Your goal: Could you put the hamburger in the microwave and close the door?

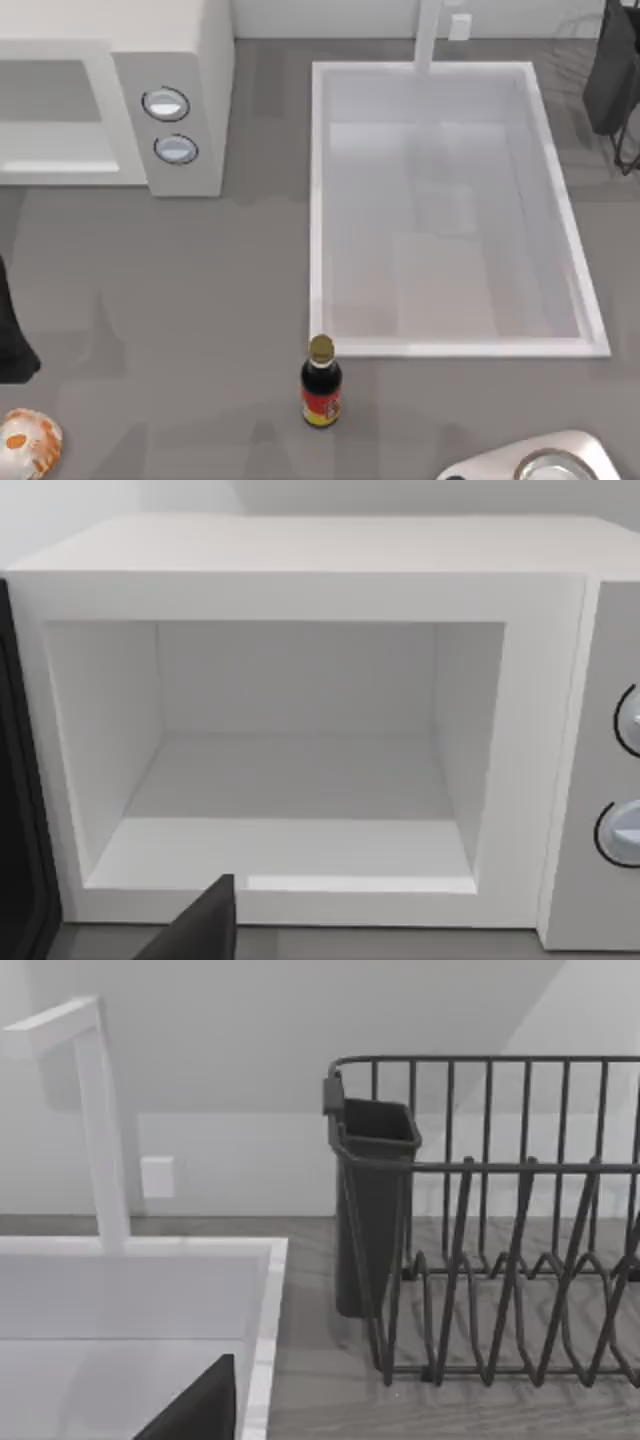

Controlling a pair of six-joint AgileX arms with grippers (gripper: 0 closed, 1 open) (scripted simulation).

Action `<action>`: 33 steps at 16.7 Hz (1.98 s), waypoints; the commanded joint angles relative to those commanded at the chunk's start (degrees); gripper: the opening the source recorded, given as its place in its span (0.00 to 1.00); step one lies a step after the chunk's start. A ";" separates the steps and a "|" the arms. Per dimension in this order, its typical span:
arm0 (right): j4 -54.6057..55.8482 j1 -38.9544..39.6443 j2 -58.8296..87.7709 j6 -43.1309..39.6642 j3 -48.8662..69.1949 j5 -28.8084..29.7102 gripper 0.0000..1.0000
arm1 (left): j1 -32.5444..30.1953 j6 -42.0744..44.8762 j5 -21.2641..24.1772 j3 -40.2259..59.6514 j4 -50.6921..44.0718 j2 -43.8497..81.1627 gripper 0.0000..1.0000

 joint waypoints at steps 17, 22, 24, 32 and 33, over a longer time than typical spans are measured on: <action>0.00 0.00 0.00 0.00 0.00 0.00 1.00 | -2.81 9.82 0.24 30.19 -42.79 56.80 1.00; 0.00 0.00 0.00 0.00 0.00 0.00 1.00 | -3.65 12.74 0.15 39.35 -54.28 71.43 1.00; 0.00 0.00 0.00 0.00 0.00 0.00 1.00 | -3.79 13.27 0.08 41.21 -56.29 74.25 1.00; 0.00 0.00 0.00 0.00 0.00 0.00 1.00 | -3.71 13.49 0.05 40.10 -54.35 75.89 1.00; 0.00 0.00 0.00 0.00 0.00 0.00 1.00 | -3.72 13.54 0.05 39.16 -52.45 76.93 1.00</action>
